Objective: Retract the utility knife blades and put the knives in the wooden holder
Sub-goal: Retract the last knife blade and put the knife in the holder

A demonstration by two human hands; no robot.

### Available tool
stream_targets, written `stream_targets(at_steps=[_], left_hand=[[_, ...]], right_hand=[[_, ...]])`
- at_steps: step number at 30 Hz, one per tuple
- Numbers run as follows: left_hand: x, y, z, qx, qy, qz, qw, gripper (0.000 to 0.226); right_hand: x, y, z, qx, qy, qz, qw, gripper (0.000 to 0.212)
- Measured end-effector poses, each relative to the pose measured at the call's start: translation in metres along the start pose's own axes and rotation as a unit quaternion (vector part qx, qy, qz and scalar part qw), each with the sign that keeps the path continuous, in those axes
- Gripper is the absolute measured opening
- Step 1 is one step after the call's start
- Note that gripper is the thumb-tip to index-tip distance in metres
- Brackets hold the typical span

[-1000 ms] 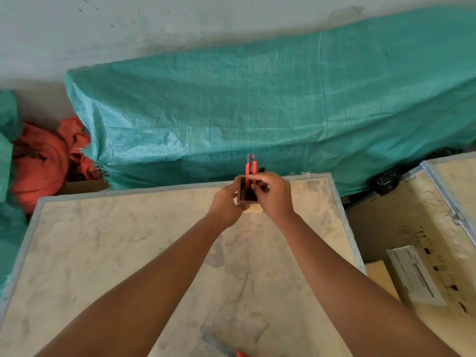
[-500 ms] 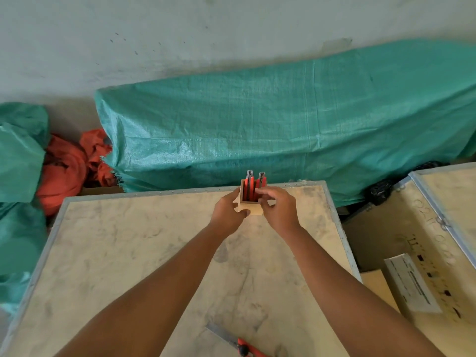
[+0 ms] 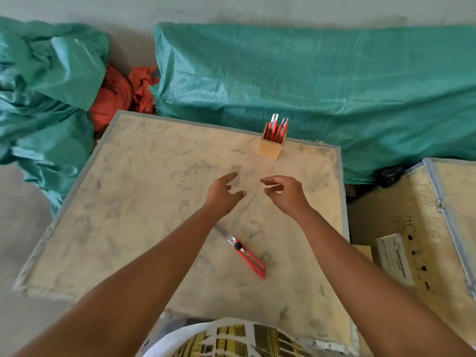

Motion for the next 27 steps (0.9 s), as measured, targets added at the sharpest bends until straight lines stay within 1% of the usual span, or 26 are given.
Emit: stream_targets(at_steps=[4, 7, 12, 14, 16, 18, 20, 22, 24, 27], left_hand=[[0.019, -0.056, 0.047, -0.068, 0.035, 0.040, 0.996, 0.067], [0.045, -0.095, 0.082, -0.108, 0.059, 0.043, 0.991, 0.069], [0.097, -0.138, 0.121, -0.159, 0.070, 0.034, 0.984, 0.068], [0.113, -0.142, 0.125, -0.169, 0.064, 0.039, 0.983, 0.065], [0.125, -0.139, 0.122, -0.164, 0.064, 0.037, 0.984, 0.054], [0.133, -0.136, 0.115, -0.148, 0.065, 0.026, 0.986, 0.038], [0.139, -0.134, 0.111, -0.144, 0.068, 0.027, 0.987, 0.031], [0.140, -0.134, 0.109, -0.138, 0.081, 0.036, 0.986, 0.032], [0.141, -0.135, 0.109, -0.133, 0.085, 0.046, 0.986, 0.038], [0.140, -0.137, 0.109, -0.128, 0.083, 0.072, 0.986, 0.054]], right_hand=[[0.037, 0.015, 0.023, 0.018, -0.099, 0.006, 0.995, 0.029], [0.068, 0.024, 0.037, 0.020, -0.178, 0.037, 0.983, 0.029], [0.110, 0.036, 0.052, 0.019, -0.308, 0.099, 0.946, 0.037], [0.122, 0.037, 0.054, 0.005, -0.339, 0.119, 0.933, 0.042], [0.129, 0.036, 0.054, -0.011, -0.347, 0.138, 0.928, 0.043], [0.132, 0.037, 0.053, -0.017, -0.341, 0.147, 0.928, 0.039], [0.132, 0.040, 0.051, -0.018, -0.328, 0.147, 0.933, 0.035], [0.130, 0.044, 0.051, -0.009, -0.315, 0.138, 0.939, 0.032], [0.128, 0.049, 0.052, 0.000, -0.303, 0.118, 0.946, 0.030], [0.124, 0.054, 0.054, 0.018, -0.283, 0.084, 0.955, 0.028]])
Point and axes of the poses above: each hand's wrist, its own z-axis away from the middle knuckle, its own x-axis out of the palm, y = z × x, the point moved 4 cm from there along -z, towards the middle knuckle, and after that the axes turned 9 degrees about -y, right-handed, at the moved point
